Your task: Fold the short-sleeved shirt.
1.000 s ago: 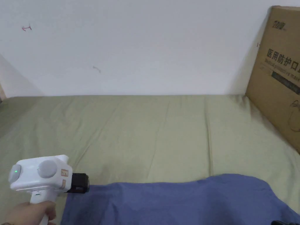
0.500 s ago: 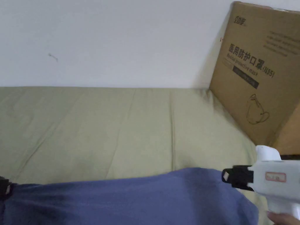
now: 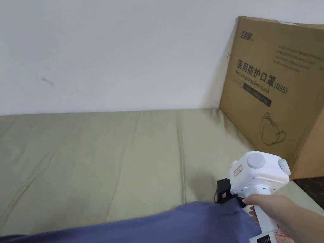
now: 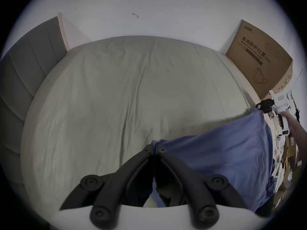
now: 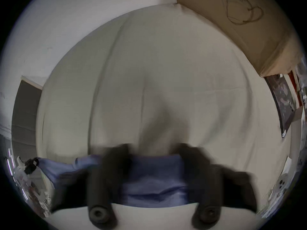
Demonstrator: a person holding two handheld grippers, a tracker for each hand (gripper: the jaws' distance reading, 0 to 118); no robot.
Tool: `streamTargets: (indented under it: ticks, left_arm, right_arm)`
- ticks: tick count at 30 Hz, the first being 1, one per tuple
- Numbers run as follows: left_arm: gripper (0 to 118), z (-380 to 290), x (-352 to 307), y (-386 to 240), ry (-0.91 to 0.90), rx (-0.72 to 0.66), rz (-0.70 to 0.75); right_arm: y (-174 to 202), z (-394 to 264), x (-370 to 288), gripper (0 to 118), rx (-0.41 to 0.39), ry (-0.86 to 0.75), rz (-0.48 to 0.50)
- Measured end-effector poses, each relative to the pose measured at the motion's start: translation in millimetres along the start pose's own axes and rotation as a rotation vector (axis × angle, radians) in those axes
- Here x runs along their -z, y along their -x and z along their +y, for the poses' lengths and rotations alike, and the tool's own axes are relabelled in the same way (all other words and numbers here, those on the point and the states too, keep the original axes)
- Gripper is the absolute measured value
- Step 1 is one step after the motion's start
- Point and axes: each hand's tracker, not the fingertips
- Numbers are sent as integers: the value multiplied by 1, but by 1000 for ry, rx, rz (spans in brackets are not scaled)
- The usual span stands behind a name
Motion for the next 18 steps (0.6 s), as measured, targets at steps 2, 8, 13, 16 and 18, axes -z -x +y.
streamTargets:
  ticks: [2,8,13,16,18]
  left_arm:
    - [0,-2,-8,0,-16,1,3]
    - [0,5,-61,-3,-90,-50,-30]
    - [0,13,-140,-14,-217,-41,-40]
    - [0,16,-193,-23,-287,-21,-50]
    - [0,19,-231,-28,-331,-24,-53]
  right_arm:
    - [4,-8,-14,0,0,-27,55]
    - [14,-24,-119,0,-70,-249,88]
    - [19,-61,-222,0,-110,-366,125]
    - [20,-84,-282,0,-133,-445,120]
    - [26,-95,-326,0,-140,-505,131]
